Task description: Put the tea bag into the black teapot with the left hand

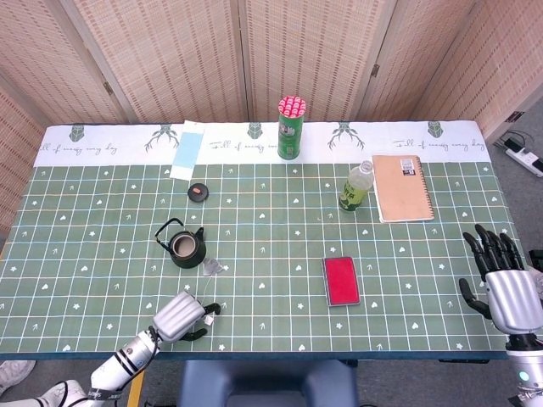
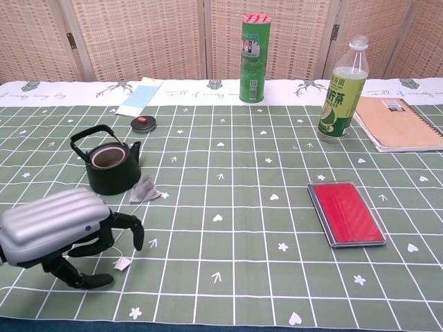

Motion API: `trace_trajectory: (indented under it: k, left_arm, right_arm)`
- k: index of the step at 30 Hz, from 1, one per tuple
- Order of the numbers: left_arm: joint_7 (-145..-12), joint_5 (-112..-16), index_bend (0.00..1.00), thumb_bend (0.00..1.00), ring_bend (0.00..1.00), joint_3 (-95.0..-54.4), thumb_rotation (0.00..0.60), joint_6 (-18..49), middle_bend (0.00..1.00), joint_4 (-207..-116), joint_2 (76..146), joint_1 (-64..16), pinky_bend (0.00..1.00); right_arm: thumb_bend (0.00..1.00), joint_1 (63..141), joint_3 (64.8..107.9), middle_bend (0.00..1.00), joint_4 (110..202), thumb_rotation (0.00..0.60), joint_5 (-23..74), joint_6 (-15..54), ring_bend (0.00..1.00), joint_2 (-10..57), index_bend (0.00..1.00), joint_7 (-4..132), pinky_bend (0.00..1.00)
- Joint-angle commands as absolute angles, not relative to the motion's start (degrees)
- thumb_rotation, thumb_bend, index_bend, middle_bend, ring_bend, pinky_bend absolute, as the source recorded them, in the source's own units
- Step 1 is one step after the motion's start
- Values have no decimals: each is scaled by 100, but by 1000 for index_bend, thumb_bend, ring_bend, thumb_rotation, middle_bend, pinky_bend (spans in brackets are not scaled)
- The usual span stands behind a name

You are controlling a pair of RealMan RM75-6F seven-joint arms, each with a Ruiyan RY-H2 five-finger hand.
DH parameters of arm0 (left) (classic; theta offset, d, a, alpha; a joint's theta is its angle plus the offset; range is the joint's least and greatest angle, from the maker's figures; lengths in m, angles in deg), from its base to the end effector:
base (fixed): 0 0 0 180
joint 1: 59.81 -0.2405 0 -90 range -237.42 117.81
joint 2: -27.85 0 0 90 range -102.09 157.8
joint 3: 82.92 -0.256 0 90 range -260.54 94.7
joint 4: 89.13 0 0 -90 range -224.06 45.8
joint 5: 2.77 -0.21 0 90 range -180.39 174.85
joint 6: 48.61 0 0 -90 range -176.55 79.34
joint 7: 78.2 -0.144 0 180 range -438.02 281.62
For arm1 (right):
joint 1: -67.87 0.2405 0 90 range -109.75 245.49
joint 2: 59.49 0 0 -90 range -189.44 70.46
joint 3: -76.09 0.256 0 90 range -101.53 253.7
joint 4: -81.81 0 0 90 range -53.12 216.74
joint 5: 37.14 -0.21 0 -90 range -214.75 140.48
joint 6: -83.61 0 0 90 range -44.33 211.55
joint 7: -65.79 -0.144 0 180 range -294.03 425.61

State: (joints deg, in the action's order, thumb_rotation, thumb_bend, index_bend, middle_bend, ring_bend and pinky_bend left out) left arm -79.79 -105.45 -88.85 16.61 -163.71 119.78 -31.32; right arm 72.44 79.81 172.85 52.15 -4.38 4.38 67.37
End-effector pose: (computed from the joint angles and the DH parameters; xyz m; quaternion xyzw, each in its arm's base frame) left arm -0.2081 0.2258 -0.0494 -0.8277 -0.2941 -0.3907 0.2754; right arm -0.3048 -0.1824 0.1680 0.6066 -0.3408 0.4020 0.5952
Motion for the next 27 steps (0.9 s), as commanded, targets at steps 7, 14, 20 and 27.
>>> trace_trajectory:
  k: [7,14,20,27]
  left_arm:
    - [-7903,-10563,413,244,925,-8958,600,1815,919,-16108,12157,-3116,969]
    - [-7831,-10555,435,245,927,-9006,600,1907,924,-15839,12307,-3123,969]
    - [-7733,-10565,464,246,929,-9009,600,2034,931,-15586,12429,-3113,974]
    - [-7664,-10525,485,309,929,-9029,600,2071,933,-15534,12459,-3100,974]
  right_arm:
    - [450,7232,7980,0,17285,600,5233,-461,0,430,0,6728,0]
    - [450,7224,7977,0,17295,600,5248,-476,0,429,0,6745,0]
    - [450,7233,7986,0,17292,600,5230,-451,0,429,0,6743,0]
    - [450,7229,7985,0,17297,600,5241,-459,0,423,0,6735,0]
